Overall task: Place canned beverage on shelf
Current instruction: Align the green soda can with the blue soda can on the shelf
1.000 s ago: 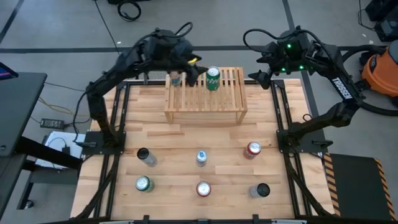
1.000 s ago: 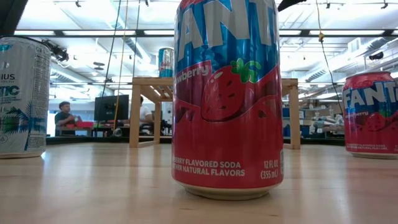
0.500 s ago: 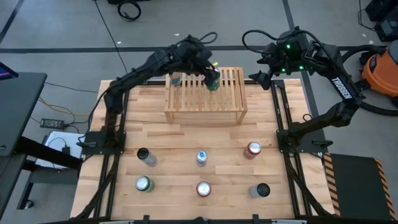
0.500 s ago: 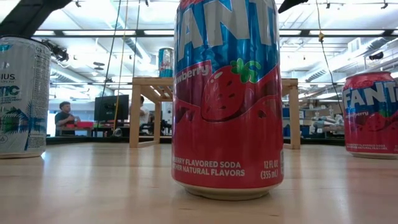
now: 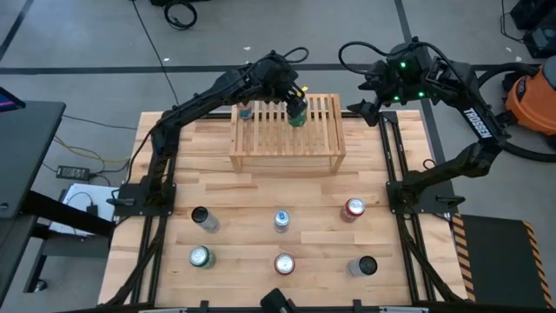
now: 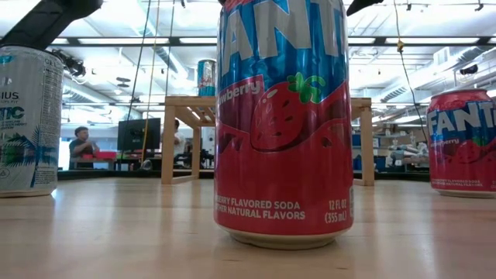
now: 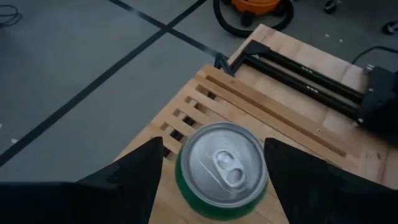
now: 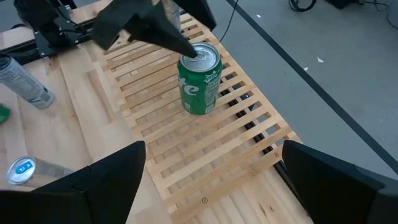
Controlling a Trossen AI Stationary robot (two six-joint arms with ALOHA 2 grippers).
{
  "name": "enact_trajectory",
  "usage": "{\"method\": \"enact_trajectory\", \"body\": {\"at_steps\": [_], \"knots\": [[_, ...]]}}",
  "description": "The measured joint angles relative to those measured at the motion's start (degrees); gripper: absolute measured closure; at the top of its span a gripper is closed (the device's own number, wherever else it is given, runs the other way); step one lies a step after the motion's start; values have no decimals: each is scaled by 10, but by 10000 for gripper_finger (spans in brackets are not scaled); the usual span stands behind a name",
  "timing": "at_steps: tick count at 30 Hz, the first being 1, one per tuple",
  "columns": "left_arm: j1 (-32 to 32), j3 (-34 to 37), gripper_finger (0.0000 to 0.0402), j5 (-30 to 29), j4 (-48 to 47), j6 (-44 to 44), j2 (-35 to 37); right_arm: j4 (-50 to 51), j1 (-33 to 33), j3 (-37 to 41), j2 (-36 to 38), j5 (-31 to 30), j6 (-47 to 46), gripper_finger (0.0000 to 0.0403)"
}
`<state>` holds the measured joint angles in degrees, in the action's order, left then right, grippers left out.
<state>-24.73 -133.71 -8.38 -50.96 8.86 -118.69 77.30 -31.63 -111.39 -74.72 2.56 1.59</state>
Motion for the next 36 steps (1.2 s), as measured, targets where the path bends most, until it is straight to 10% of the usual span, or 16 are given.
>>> {"method": "enact_trajectory", "body": {"at_steps": [36], "knots": [[-2, 9, 122, 43, 1, 41, -22, 21, 0, 0, 0, 1, 1, 15]]}}
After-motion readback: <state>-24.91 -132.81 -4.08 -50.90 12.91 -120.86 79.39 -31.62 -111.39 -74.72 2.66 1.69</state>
